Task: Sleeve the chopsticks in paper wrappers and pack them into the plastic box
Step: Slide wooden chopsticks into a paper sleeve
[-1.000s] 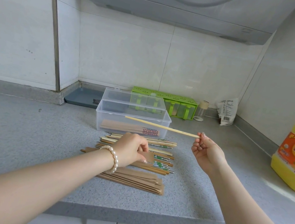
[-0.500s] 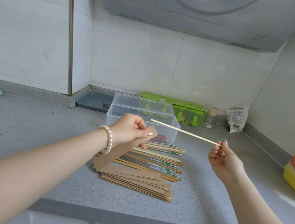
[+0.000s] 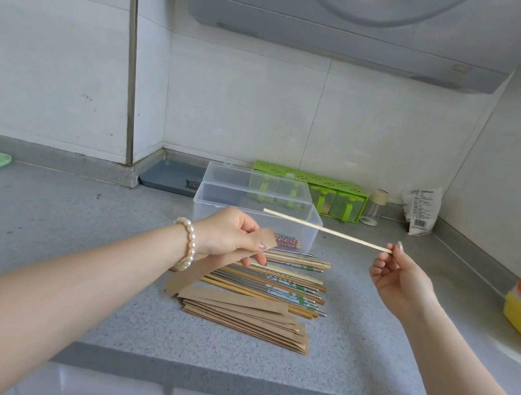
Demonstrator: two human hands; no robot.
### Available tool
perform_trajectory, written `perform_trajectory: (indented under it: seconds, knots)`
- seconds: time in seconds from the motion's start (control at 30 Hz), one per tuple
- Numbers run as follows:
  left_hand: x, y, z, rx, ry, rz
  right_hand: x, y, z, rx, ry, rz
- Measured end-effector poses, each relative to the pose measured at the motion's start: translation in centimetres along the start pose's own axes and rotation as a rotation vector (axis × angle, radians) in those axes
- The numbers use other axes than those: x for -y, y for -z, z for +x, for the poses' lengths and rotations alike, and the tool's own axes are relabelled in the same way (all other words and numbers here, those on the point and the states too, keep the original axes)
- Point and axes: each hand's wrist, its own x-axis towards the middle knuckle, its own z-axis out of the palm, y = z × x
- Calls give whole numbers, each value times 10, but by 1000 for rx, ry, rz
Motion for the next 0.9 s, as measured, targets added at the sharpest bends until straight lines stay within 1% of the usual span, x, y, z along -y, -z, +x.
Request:
perform_trajectory:
  seconds: [0.33,0.5,0.6,0.63,0.67,0.7,0.8,0.83,0.87,0.9]
  knots:
    - [3,5,-4,98,46,-27,1,-5,-7,70,49,-154]
    - [6,12,-4,71,20,1,-2,-8,-10,127,56,-258]
    - [11,14,-5,44,15,124,-1,-11,-12,143,59,-332]
    - [13,15,-4,35,13,174,0,-12,-13,134,80,-412]
    - [14,15,-4,25,12,215,2,-15,-14,118,125,-565]
    - [15,16,-3,14,13,247,3,-18,-14,95,189,-800]
    - [17,16,-2,-1,13,317,5,-29,-17,11,407,-1683]
    - [17,15,-1,5,14,331,4,-36,-20,12,519,-1863]
    - [16,13,0,12,15,344,2,-45,-25,60,609,-1943]
    - [15,11,0,18,11,353,0,-55,-31,151,626,-1959]
